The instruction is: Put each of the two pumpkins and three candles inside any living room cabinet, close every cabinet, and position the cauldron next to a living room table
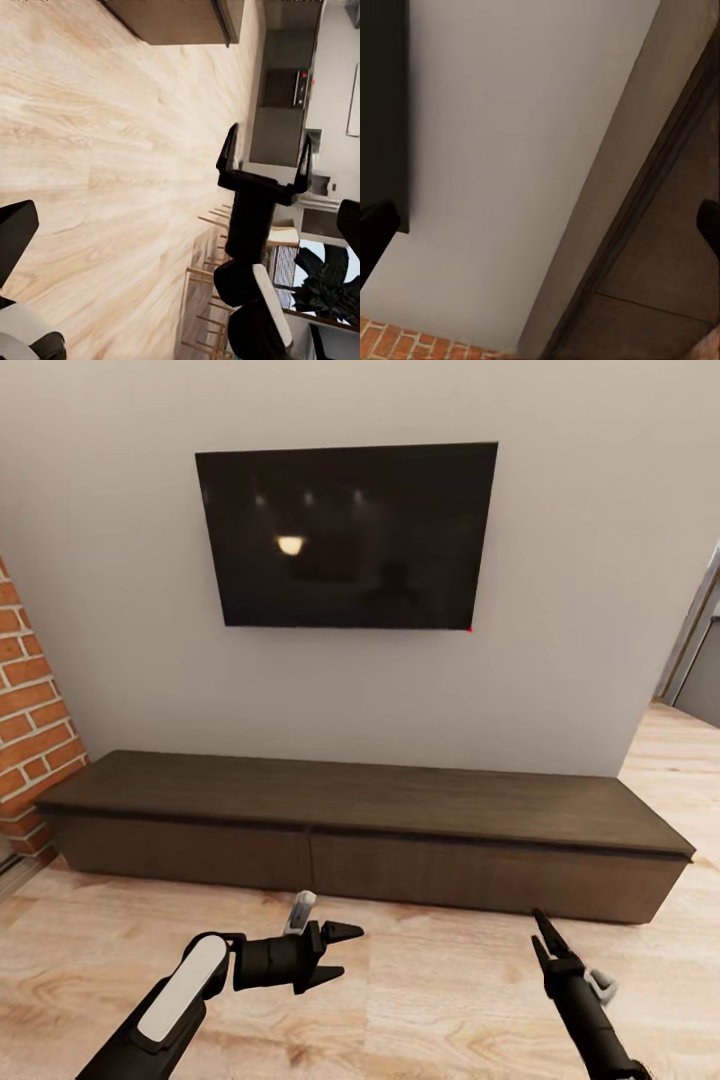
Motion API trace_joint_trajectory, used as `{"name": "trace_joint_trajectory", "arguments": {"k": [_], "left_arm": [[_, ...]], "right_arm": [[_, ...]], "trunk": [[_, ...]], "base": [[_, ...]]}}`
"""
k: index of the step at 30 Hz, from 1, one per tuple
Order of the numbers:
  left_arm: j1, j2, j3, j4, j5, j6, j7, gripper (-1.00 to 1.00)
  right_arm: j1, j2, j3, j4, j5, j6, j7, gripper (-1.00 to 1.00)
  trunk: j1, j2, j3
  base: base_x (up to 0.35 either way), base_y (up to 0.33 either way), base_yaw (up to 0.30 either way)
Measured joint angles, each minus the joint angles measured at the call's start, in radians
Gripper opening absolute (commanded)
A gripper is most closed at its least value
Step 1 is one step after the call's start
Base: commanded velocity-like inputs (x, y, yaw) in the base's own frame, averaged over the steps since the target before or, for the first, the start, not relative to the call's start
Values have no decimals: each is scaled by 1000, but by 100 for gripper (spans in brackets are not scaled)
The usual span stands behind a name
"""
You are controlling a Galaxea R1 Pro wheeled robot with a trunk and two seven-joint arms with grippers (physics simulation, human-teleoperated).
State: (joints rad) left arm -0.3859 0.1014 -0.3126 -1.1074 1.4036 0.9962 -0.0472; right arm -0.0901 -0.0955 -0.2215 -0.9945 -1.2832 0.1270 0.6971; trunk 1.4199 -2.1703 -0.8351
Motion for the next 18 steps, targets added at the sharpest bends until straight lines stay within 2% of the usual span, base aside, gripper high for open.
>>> {"name": "trace_joint_trajectory", "arguments": {"k": [2,5,8,13,18], "left_arm": [[0,1,3,1,0,0,0,100],[0,3,6,3,0,0,0,100],[0,4,7,3,0,0,0,100],[0,3,7,3,0,0,1,100],[0,2,6,3,0,0,1,100]], "right_arm": [[-35,2,40,11,33,17,-60,100],[-134,2,154,80,69,45,-165,100],[-198,2,211,133,78,71,-207,100],[-247,1,231,155,75,102,-223,100],[-261,1,234,157,69,137,-219,100]], "trunk": [[8,-14,-6],[19,-35,-16],[31,-56,-25],[50,-91,-41],[69,-126,-56]], "base": [[0,0,0],[0,0,0],[0,0,0],[0,0,0],[0,0,0]]}}
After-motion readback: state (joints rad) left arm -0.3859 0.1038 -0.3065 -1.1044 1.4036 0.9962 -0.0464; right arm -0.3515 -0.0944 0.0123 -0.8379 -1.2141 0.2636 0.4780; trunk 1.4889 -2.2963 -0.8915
